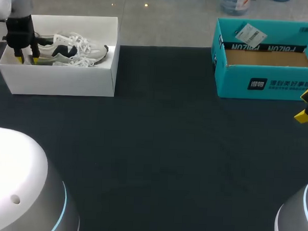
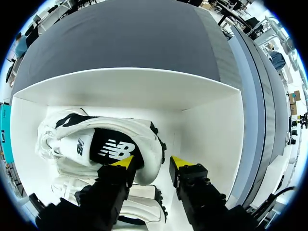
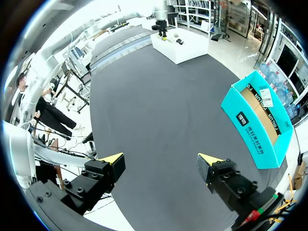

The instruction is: Take the shoe out of the shoebox, open the shoe tongue, remove and reinsert the insole, then place the shoe into the shoebox

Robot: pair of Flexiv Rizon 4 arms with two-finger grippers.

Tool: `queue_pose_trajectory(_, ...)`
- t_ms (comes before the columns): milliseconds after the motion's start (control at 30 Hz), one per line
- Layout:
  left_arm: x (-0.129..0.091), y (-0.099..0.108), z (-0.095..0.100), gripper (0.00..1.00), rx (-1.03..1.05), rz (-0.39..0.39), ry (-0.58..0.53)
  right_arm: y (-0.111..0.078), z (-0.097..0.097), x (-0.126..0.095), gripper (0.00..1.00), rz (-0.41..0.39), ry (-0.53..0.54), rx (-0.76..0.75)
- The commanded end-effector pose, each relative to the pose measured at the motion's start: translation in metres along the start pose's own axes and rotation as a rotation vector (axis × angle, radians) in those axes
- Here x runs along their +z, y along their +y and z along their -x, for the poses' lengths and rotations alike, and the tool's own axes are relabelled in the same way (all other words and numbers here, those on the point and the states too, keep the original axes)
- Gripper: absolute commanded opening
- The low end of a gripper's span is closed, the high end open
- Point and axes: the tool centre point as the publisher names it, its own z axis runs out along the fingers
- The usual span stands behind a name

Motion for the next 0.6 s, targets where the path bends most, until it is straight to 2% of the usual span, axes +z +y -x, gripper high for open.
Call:
queue_pose_trajectory(33, 0.006, 0.002, -0.001, 0.0, -0.001, 0.0, 0.003, 0.0, 0.001, 0.001, 1.0, -0.003, 0.001, 0.001)
queue_pose_trajectory(233, 0.007, 0.0, -0.002, 0.0, 0.003, 0.004, 0.011, 0.0, 0.001, 0.001, 1.0, -0.003, 0.001, 0.001)
queue_pose_trajectory(367, -0.001, -0.003, -0.004, 0.0, 0.006, 0.017, 0.011, 0.0, 0.001, 0.001, 1.0, -0.003, 0.001, 0.001)
queue_pose_trajectory(533, -0.022, -0.006, -0.006, 0.0, 0.015, 0.049, -0.01, 0.0, 0.001, 0.001, 1.0, -0.003, 0.001, 0.001)
queue_pose_trajectory(600, -0.039, -0.009, -0.007, 0.0, 0.017, 0.067, -0.021, 0.0, 0.001, 0.001, 1.0, -0.003, 0.001, 0.001)
